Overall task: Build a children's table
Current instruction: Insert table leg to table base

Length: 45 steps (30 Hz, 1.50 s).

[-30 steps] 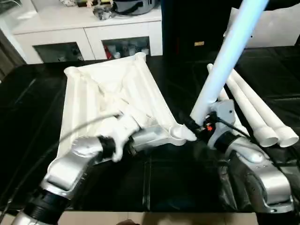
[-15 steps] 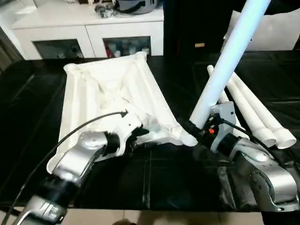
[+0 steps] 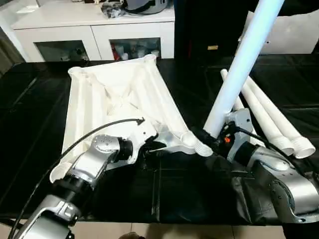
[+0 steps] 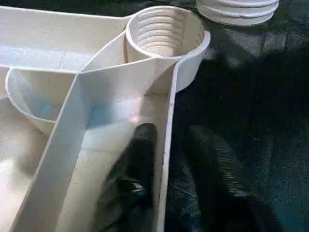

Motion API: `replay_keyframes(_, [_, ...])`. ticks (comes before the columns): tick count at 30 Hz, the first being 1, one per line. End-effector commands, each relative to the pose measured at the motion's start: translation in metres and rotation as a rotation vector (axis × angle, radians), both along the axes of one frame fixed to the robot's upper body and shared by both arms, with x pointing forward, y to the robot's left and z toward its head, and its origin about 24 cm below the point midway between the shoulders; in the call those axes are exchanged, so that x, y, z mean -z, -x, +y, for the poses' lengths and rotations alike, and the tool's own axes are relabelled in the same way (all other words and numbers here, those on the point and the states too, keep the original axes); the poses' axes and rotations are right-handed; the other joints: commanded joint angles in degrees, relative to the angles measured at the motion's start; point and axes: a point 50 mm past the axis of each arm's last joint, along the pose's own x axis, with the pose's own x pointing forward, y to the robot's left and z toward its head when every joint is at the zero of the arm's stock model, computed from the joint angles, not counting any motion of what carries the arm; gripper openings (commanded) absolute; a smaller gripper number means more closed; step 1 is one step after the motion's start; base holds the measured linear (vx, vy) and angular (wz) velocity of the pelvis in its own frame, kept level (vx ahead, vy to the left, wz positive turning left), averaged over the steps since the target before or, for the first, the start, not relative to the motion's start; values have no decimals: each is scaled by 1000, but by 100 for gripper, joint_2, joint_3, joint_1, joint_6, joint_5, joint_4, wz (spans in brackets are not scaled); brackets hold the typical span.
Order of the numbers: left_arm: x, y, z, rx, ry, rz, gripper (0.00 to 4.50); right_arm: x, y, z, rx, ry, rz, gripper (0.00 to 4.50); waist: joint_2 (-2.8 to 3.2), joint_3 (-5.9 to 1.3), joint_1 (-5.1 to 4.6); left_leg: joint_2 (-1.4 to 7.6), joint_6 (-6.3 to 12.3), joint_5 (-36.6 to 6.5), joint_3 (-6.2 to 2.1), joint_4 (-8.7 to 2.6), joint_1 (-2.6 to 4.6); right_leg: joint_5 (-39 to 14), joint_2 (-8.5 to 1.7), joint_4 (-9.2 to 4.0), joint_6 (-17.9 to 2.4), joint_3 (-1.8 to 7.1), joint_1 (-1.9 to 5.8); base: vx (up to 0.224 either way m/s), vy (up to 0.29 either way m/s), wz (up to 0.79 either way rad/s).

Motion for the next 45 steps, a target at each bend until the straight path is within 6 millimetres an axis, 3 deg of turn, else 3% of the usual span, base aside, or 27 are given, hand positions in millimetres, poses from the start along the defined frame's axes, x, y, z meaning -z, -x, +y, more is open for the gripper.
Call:
replay_keyframes(1, [0,-2,1,15,-25,-9,96,-7,-2,5,-35,8,-23,190,-111,-354,11,301,230,-518,-24,-440,81,147,-400,-400,-1523,174,246,0,0,0])
replay_keyframes(7, [1,-3,4,43,-55,-3,37,-9,-7,11,-78,42,-21,190,-109,-351,11,305,226,-520,-14,-442,86,114,-405,-400,-1547,176,245,0,0,0])
replay_keyframes(16, [1,-1,9,82,-59,-4,0,-11,-20,25,-136,32,-21,190,-91,-375,5,314,264,-358,-4,-424,85,524,-408,-357,-1662,164,250,0,0,0])
replay_keyframes(24, [-1,15,17,183,-98,-53,0,2,-20,35,-182,42,17,190,-67,-366,19,341,262,-442,-5,-444,83,488,-415,-348,-1673,160,235,0,0,0])
replay_keyframes(27, [-2,19,23,187,-117,-66,0,5,-19,37,-202,53,38,190,-68,-355,17,347,172,-630,1,-465,113,307,-401,-361,-1641,159,216,0,0,0])
replay_keyframes(35, [-3,17,28,128,-160,-108,0,16,-15,41,-251,76,99,190,-90,-357,31,350,164,-525,38,-460,98,347,-402,-352,-1586,166,215,0,0,0])
replay_keyframes(45, [-7,21,24,157,-107,-110,0,25,-18,37,-211,54,122,190,-73,-342,25,349,61,-787,53,-483,110,31,-398,-378,-1569,167,191,0,0,0])
